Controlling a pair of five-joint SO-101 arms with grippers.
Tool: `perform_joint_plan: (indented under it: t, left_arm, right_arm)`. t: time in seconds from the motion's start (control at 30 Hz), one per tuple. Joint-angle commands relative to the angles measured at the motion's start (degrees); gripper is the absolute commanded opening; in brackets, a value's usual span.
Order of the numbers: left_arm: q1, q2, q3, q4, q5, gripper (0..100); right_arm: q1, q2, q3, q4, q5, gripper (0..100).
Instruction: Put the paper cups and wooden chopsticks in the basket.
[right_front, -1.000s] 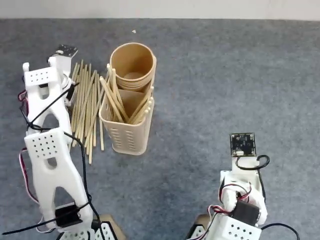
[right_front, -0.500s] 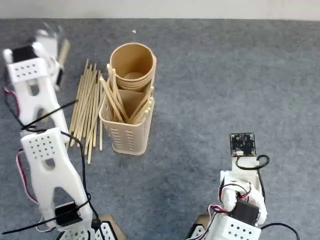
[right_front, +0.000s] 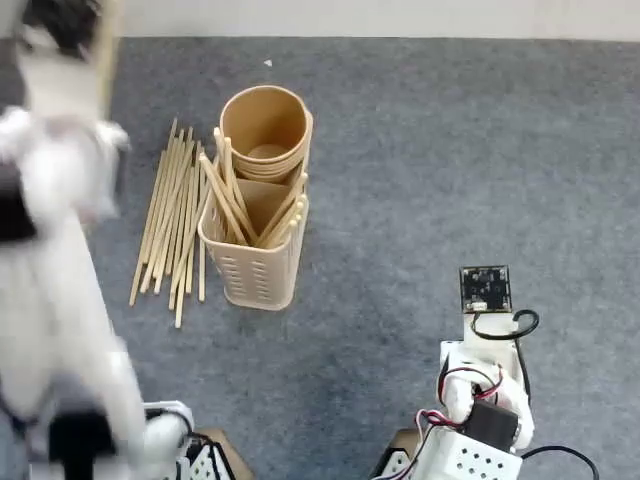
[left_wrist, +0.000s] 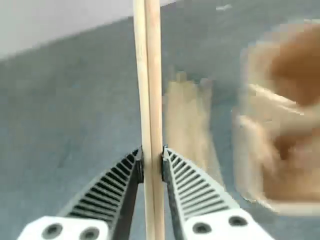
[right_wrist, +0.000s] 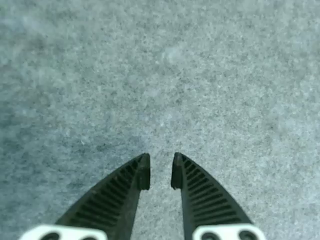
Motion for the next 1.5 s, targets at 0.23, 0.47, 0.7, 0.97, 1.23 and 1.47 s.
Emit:
perform_joint_plan:
  t: [0.23,0.47,0.7,0.97,1.23,1.47]
  left_arm:
    - [19.3,-23.3,36.1,-41.1,12.4,0]
    - [24.0,-16.8,41.5,-45.8,12.9,0]
    - [23.7,-21.1,49.1,-45.6,12.8,1]
    - [18.9,-28.6,56.6,-45.5,12.7,14]
    - [9.1,-34.0,51.7,-45.5,9.8,14]
    - [-5.3,-19.6,47.1,-43.5,9.5,14]
  right_arm:
    - [0.8,-0.1,8.9,0.0,0.5,8.8]
    - [0.8,-0.1,8.9,0.0,0.5,8.8]
    - [0.8,-0.1,8.9,0.0,0.5,8.8]
    - [0.8,-0.1,8.9,0.0,0.5,8.8]
    - [0.8,-0.1,8.9,0.0,0.5,8.8]
    - [0.8,-0.1,8.9,0.0,0.5,8.8]
